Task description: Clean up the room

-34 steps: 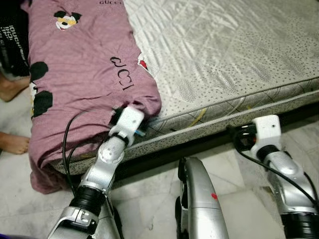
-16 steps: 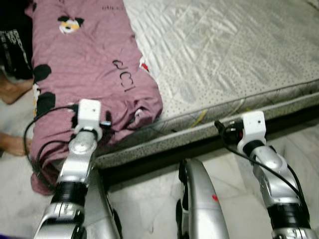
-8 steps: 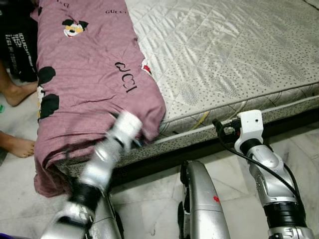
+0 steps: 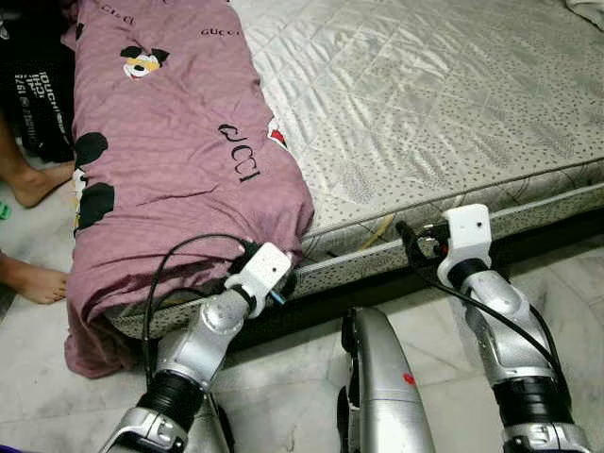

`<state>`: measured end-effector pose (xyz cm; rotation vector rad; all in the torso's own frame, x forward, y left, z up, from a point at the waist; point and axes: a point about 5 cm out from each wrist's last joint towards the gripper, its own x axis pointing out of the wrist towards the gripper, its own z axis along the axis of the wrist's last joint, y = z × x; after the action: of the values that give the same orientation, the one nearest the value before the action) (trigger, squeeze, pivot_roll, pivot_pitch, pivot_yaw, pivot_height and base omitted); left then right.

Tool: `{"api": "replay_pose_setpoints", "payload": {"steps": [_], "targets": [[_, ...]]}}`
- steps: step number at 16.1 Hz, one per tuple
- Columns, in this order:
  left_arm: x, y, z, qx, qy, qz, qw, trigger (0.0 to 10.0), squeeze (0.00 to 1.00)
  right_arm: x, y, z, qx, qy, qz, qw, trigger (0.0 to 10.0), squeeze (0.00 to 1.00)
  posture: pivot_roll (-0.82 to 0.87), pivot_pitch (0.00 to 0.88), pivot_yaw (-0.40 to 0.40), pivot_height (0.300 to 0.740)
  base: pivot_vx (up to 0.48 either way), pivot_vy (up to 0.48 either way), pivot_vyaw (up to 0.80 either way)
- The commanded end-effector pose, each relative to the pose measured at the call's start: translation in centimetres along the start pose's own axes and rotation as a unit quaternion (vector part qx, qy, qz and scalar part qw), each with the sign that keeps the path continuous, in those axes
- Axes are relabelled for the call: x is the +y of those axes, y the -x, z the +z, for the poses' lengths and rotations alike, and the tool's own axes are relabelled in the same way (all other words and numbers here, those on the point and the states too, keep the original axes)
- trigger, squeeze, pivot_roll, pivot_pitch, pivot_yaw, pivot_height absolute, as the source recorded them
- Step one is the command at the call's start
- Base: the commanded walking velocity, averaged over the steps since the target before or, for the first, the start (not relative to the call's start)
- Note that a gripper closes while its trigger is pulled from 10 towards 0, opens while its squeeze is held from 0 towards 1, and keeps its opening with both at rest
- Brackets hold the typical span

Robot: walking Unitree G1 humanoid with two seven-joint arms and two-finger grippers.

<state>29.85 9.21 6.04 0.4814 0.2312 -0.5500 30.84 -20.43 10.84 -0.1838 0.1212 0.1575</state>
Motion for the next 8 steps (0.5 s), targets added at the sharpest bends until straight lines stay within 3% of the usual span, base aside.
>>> {"api": "replay_pose_setpoints", "payload": {"steps": [1,6,7,8], "targets": [[-0.1,0.0,1.2,-0.031,-0.022,-0.009,0.999,10.0,0.0,0.2,-0.1,-0.3,0.005,-0.001,0.002,1.0,10.0,0.0,-0.13,0.089,-0.021,0.502,0.0,0.0,0.0],[-0.1,0.4,5.1,-0.115,-0.069,-0.022,0.991,10.0,0.0,0.5,-0.2,-0.4,0.003,-0.002,0.005,1.0,10.0,0.0,-0.12,0.09,-0.017,0.502,0.0,0.0,0.0],[0.0,0.4,5.5,-0.126,-0.063,-0.013,0.99,10.0,0.0,0.5,-0.2,-0.4,0.003,-0.002,0.005,1.0,10.0,0.0,-0.12,0.09,-0.017,0.502,0.0,0.0,0.0],[0.9,0.4,6.1,-0.147,-0.044,0.029,0.988,10.0,0.0,0.6,-0.2,-0.5,0.002,-0.003,0.005,1.0,10.0,0.0,-0.12,0.089,-0.013,0.502,0.0,0.0,0.0]]}}
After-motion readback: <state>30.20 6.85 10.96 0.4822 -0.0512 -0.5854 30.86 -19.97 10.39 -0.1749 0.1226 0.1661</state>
